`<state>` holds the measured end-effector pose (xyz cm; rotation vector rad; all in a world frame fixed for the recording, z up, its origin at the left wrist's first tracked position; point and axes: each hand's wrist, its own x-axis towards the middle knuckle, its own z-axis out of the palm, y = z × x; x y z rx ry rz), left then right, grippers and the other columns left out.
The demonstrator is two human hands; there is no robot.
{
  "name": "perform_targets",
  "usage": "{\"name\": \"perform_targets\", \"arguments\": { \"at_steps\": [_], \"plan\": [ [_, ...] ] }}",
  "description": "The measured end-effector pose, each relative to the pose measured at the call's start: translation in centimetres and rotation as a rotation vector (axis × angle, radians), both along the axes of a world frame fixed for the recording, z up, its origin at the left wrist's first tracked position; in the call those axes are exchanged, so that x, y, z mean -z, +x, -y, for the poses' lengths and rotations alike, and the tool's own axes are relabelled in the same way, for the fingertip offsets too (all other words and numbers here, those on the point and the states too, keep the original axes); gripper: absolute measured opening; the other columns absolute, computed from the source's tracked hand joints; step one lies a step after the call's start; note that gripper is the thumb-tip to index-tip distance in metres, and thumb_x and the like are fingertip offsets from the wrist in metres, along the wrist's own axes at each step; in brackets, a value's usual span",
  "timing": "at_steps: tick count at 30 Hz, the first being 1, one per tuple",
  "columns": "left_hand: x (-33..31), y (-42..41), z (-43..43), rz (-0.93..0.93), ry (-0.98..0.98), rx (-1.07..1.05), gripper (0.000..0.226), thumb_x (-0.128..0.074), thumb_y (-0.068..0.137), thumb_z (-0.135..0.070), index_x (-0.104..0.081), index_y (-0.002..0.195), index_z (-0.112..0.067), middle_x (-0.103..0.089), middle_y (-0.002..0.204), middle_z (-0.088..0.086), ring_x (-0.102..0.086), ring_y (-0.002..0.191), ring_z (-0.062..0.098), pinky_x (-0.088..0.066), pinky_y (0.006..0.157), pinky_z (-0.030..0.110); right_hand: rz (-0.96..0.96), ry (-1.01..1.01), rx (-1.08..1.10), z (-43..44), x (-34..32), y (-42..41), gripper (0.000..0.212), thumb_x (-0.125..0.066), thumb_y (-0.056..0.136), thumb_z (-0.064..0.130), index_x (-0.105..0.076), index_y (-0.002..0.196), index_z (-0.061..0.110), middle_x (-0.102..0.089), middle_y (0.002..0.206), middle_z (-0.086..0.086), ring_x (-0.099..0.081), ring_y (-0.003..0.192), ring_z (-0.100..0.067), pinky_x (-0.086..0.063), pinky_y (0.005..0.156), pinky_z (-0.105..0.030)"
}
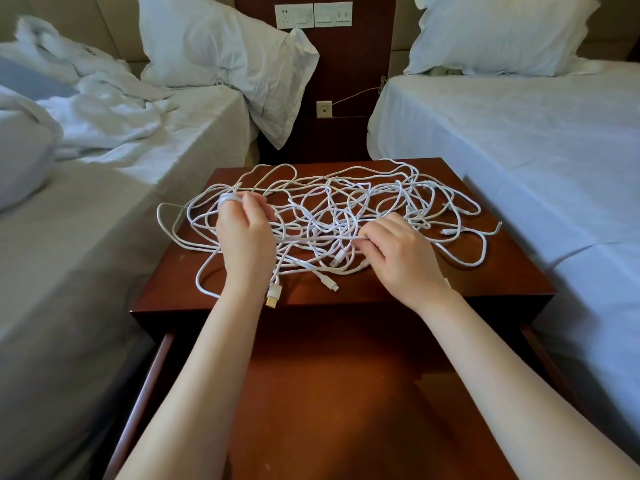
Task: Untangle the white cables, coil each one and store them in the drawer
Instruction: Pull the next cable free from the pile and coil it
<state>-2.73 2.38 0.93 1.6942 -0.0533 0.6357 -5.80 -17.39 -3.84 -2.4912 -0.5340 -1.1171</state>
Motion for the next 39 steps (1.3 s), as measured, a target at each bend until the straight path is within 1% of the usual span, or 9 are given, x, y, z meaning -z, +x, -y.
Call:
{"name": "perform_targets", "arguments": {
  "at_steps": [4, 9, 13, 17, 21, 26, 33, 37, 39],
  "plan": [
    [-0.1, -0.6, 0.7, -0.094, 0.365, 0.025, 0.035, -0.034, 0.101, -0.012, -0.059, 0.079, -0.002, -0.065, 0.086, 0.007, -0.054, 0.069, 0.004, -0.036, 0.059, 0.002, 0.140, 0.024, 0.003, 0.0, -0.2, -0.2, 0.033, -0.049, 0.099, 0.028, -0.065, 0.084, 0.004, -0.062, 0.076, -0.004, -0.054, 0.073, -0.020, -0.045, 0.059, -0.027],
    [-0.6, -1.4, 1.7, -0.208, 0.446, 0.246, 0.032, -0.032, 0.102, -0.014, -0.049, 0.076, -0.017, -0.063, 0.070, 0.005, -0.061, 0.060, 0.014, -0.046, 0.054, 0.021, 0.182, 0.155, -0.007, 0.2, -1.1, -0.1, 0.035, -0.045, 0.101, 0.028, -0.068, 0.095, 0.002, -0.067, 0.083, -0.006, -0.059, 0.078, -0.024, -0.049, 0.066, -0.032],
    [-1.2, -2.4, 2.3, -0.270, 0.325, 0.445, 0.036, -0.036, 0.102, -0.016, -0.044, 0.069, -0.005, -0.048, 0.062, 0.005, -0.048, 0.053, 0.010, -0.038, 0.048, 0.018, 0.167, 0.224, -0.035, 0.0, -2.5, -0.1, 0.040, -0.040, 0.102, 0.032, -0.069, 0.106, 0.004, -0.071, 0.091, -0.006, -0.062, 0.086, -0.023, -0.051, 0.072, -0.030],
    [-1.4, -3.2, 2.7, -0.338, 0.218, 0.661, 0.038, -0.037, 0.102, -0.021, -0.056, 0.085, 0.006, -0.039, 0.056, 0.004, -0.041, 0.041, 0.001, -0.033, 0.045, 0.015, 0.155, 0.221, -0.019, 0.3, -3.1, -0.2, 0.039, -0.041, 0.102, 0.033, -0.070, 0.111, 0.008, -0.070, 0.090, -0.005, -0.061, 0.087, -0.021, -0.049, 0.072, -0.028],
    [-1.8, -3.9, 2.9, -0.354, 0.254, 0.855, 0.047, -0.033, 0.102, -0.036, -0.058, 0.083, -0.002, -0.035, 0.056, 0.005, -0.030, 0.051, 0.015, -0.030, 0.053, 0.023, 0.142, 0.215, 0.002, 0.6, -3.6, -0.2, 0.037, -0.043, 0.101, 0.032, -0.071, 0.111, 0.010, -0.069, 0.086, -0.004, -0.058, 0.083, -0.021, -0.043, 0.069, -0.024],
    [-2.3, -4.6, 2.8, -0.428, 0.329, 1.079, 0.036, -0.035, 0.103, -0.026, -0.056, 0.082, -0.005, -0.040, 0.055, 0.001, -0.033, 0.053, 0.015, -0.035, 0.057, 0.024, 0.102, 0.205, -0.041, 0.7, -3.8, -0.3, 0.029, -0.049, 0.099, 0.026, -0.071, 0.110, 0.009, -0.069, 0.088, -0.005, -0.059, 0.086, -0.025, -0.048, 0.071, -0.036],
    [-3.1, -4.4, 1.8, -0.405, 0.108, 1.380, 0.035, -0.034, 0.097, -0.024, -0.057, 0.081, -0.004, -0.045, 0.054, 0.000, -0.038, 0.051, 0.015, -0.037, 0.056, 0.026, -0.112, 0.265, -0.217, -1.0, -4.0, -1.1, 0.024, -0.051, 0.096, 0.021, -0.071, 0.107, 0.015, -0.065, 0.091, 0.007, -0.057, 0.091, -0.013, -0.047, 0.080, -0.029],
    [-3.2, -4.2, 1.6, -0.339, -0.063, 1.436, 0.033, -0.036, 0.097, -0.021, -0.061, 0.079, -0.008, -0.051, 0.058, 0.005, -0.047, 0.055, 0.019, -0.043, 0.059, 0.029, -0.128, 0.255, -0.257, -3.0, -3.5, -1.2, 0.034, -0.058, 0.085, 0.000, -0.053, 0.079, 0.034, -0.049, 0.070, 0.025, -0.051, 0.071, 0.006, -0.041, 0.067, -0.013],
    [-3.2, -4.1, 1.4, -0.327, -0.112, 1.425, 0.034, -0.035, 0.098, -0.020, -0.062, 0.079, -0.008, -0.052, 0.060, 0.005, -0.049, 0.056, 0.020, -0.044, 0.061, 0.030, -0.271, 0.359, -0.211, -3.7, -3.3, -1.5, 0.048, -0.059, 0.081, -0.008, -0.039, 0.065, 0.033, -0.040, 0.062, 0.022, -0.044, 0.063, -0.001, -0.037, 0.060, -0.021]
  ]
}}
